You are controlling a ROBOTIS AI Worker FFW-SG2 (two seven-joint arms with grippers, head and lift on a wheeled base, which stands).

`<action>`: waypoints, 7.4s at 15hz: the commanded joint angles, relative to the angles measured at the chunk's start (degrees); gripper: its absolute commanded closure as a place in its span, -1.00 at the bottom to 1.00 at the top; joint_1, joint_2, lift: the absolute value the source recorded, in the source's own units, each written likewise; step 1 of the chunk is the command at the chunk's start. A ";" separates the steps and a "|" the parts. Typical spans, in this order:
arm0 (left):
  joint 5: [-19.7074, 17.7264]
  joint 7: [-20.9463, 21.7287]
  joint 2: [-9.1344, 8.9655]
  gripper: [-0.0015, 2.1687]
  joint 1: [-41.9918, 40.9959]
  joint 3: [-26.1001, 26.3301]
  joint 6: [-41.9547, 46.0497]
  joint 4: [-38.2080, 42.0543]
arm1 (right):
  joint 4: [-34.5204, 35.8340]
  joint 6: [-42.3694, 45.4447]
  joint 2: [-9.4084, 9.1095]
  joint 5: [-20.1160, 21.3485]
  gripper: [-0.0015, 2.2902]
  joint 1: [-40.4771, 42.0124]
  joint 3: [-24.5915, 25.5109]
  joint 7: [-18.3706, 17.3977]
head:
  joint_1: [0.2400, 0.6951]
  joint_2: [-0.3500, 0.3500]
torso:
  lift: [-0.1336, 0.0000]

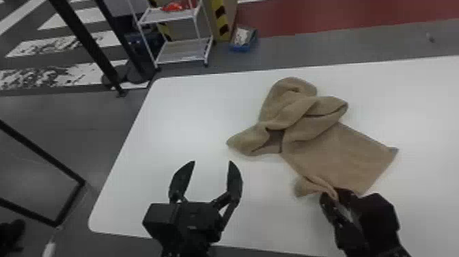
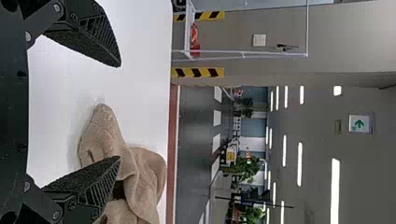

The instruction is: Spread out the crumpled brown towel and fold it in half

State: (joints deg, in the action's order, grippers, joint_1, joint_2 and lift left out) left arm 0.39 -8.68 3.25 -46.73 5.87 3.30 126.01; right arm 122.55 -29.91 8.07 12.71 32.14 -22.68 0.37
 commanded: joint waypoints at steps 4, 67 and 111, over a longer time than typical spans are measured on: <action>-0.13 3.93 0.00 -0.82 1.64 -0.33 -2.20 0.11 | 7.44 3.22 1.24 -3.93 0.45 5.48 7.21 0.24 | 1.00 0.59 | -0.87; -0.22 28.72 -0.26 0.12 22.47 -16.77 -50.37 6.53 | 9.55 -10.49 -0.08 8.20 0.44 -5.42 32.35 26.43 | 1.00 -0.14 | -0.87; 6.46 28.02 0.35 -0.70 18.86 1.16 -43.16 4.94 | 16.67 -34.74 -5.44 -8.23 -0.94 -12.18 41.84 11.93 | 1.00 -0.85 | -0.87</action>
State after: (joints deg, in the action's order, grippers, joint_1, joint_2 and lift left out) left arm 5.73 19.08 3.56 -28.23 4.92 -40.44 131.82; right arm 138.27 -64.36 3.03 4.52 19.81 18.78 12.36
